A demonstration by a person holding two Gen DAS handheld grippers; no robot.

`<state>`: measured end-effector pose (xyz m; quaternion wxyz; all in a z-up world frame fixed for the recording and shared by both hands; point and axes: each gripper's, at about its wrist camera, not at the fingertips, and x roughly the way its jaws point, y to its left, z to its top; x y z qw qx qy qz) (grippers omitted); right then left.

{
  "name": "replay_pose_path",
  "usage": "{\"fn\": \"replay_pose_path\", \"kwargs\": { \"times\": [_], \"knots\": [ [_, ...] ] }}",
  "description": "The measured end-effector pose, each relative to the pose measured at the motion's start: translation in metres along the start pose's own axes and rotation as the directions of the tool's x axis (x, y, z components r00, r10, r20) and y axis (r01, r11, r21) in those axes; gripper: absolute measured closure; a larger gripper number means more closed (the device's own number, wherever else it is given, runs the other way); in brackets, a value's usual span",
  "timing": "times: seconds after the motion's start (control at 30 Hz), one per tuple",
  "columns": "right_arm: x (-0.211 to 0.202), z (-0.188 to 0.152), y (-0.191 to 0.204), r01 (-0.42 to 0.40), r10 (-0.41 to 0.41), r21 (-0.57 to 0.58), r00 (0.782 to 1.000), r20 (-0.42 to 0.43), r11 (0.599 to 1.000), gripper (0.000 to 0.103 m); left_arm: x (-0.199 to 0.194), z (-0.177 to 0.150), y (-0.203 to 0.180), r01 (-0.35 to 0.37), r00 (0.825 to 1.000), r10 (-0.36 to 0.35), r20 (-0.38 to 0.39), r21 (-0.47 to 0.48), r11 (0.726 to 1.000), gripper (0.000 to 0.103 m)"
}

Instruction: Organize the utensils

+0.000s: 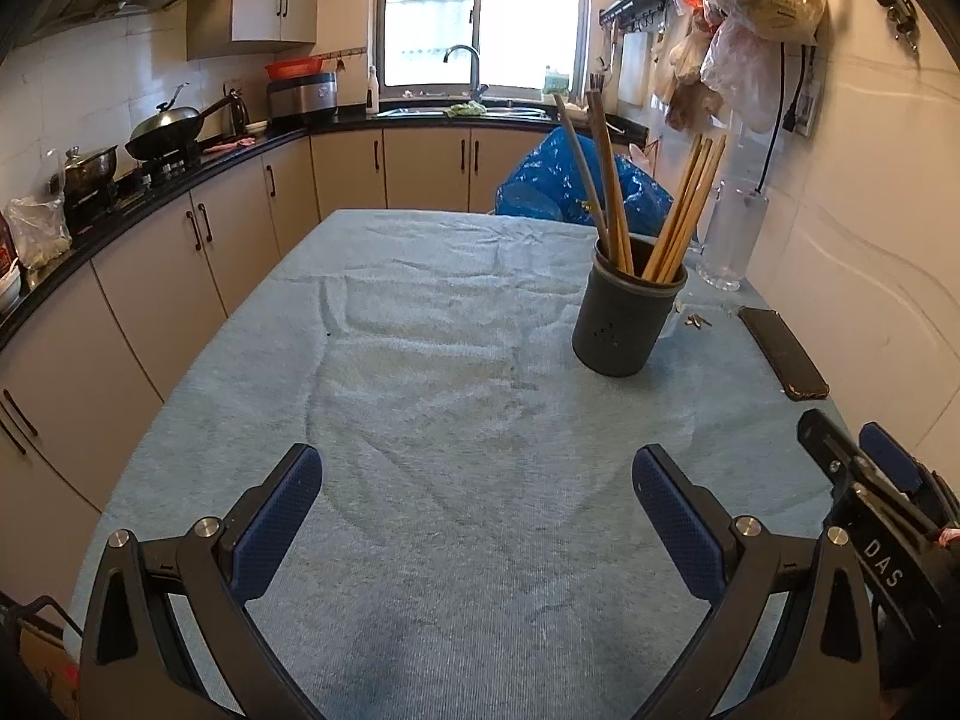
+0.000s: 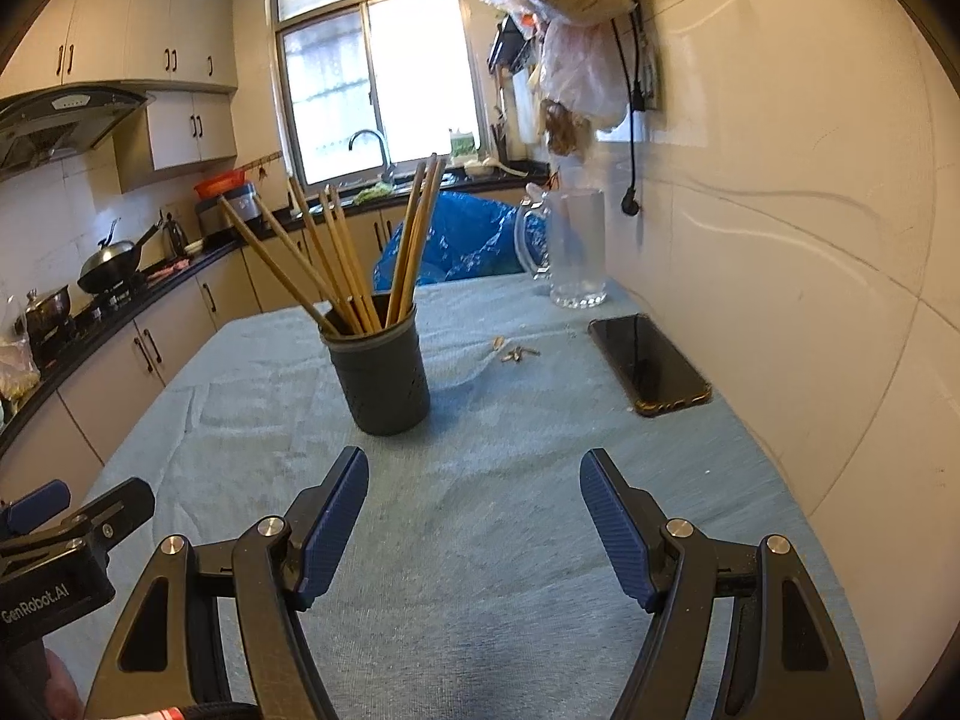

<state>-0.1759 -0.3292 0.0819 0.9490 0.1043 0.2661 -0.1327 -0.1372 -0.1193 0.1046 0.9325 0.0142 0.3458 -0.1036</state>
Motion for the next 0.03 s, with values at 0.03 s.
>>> {"fn": "replay_pose_path", "kwargs": {
  "times": [0.03],
  "knots": [
    [0.0033,-0.0009,0.0,-0.001,0.001,-0.001,1.0,-0.01,1.0,0.026,0.003,0.0005,0.0005,0.001,1.0,-0.001,-0.008,0.001,1.0,0.0]
  ]
}}
